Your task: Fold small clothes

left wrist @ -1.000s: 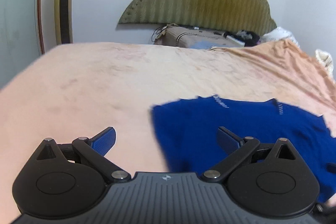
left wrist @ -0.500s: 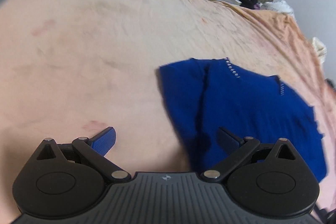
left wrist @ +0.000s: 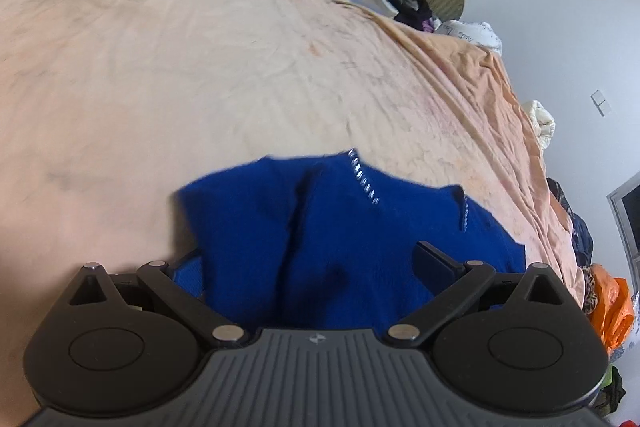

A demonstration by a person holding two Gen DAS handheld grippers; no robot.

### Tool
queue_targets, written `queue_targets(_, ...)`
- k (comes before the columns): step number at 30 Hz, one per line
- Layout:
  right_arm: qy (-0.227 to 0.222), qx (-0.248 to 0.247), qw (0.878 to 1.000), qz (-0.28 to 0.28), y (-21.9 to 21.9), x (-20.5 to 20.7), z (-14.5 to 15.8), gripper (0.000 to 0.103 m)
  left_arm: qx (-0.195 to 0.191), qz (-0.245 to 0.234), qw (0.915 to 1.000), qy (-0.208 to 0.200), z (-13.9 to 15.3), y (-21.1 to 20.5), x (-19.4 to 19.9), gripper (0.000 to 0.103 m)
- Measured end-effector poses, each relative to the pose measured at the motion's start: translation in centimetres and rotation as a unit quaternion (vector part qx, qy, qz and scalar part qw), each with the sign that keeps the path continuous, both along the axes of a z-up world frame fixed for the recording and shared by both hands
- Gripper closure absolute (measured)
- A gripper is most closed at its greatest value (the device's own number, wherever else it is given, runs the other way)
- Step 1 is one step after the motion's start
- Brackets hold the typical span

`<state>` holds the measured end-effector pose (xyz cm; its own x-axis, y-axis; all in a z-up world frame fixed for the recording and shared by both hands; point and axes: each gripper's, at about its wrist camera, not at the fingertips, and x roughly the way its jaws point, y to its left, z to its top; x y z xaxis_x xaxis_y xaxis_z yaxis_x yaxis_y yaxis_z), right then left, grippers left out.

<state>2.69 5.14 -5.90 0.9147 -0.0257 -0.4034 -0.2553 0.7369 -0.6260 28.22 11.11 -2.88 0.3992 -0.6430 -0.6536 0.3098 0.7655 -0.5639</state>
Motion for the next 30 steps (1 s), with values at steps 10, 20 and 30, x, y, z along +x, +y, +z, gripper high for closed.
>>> queue_targets(10, 0.002, -0.035, 0.999, 0.033, 1.5, 0.9, -1.3, 0.088, 0.093, 0.029, 0.9934, -0.06, 0.2, -4.0, 1.0, 0.059)
queue_targets(20, -0.004, 0.01, 0.999, 0.046, 0.3, -0.1, 0.2, 0.101, 0.136, 0.065, 0.9866, -0.062, 1.7, -5.3, 0.0, 0.094)
queue_targets(30, -0.068, 0.037, 0.997, 0.027, -3.9, -3.6, 2.2, 0.1, 0.193, 0.079, 0.9708, -0.118, 7.2, -9.0, -3.1, 0.094)
